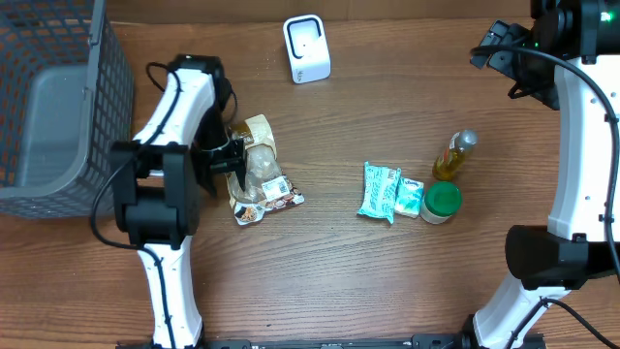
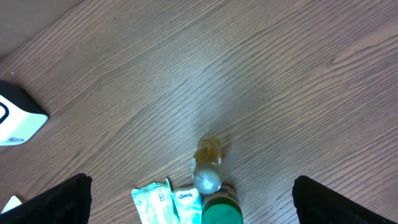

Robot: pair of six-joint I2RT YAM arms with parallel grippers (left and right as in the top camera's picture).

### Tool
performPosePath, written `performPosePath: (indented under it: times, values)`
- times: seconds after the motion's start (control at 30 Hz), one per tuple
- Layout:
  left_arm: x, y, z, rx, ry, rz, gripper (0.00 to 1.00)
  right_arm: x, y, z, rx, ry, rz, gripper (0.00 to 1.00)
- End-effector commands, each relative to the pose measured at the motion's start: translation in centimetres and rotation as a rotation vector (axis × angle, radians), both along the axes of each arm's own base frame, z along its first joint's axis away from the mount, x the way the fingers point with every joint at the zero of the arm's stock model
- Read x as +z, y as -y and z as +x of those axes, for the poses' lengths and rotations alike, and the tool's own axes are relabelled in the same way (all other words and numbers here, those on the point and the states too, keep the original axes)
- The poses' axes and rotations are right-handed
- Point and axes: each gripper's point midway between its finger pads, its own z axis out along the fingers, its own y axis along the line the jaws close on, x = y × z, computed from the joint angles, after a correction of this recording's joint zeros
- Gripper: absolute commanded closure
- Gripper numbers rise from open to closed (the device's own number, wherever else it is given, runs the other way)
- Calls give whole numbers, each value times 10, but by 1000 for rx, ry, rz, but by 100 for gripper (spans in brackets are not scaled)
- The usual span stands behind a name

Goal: Scan the item barcode
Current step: 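Lower the left gripper onto the Pantree bag top and close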

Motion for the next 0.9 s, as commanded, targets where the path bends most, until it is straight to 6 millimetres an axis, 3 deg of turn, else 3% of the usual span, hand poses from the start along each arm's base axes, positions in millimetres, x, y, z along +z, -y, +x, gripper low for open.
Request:
performPosePath:
  times: [0.0,0.23,0.4,0.43,0.57,0.87]
  values:
    - [14,11,15,53,99,-58,41,10,1,-2,0,32,3,0]
    - [8,33,33,58,182,-90,35,10,1,-2,0,32,3,0]
    - [6,38,37,48,201,-88,31,10,1,-2,0,32,3,0]
    - [6,38,37,48,201,-88,30,10,1,-2,0,32,3,0]
    - [6,33,39,57,206,-81,10,10,1,-2,0,32,3,0]
    - [-1,10,44,107,229,79,8,10,1,-2,0,32,3,0]
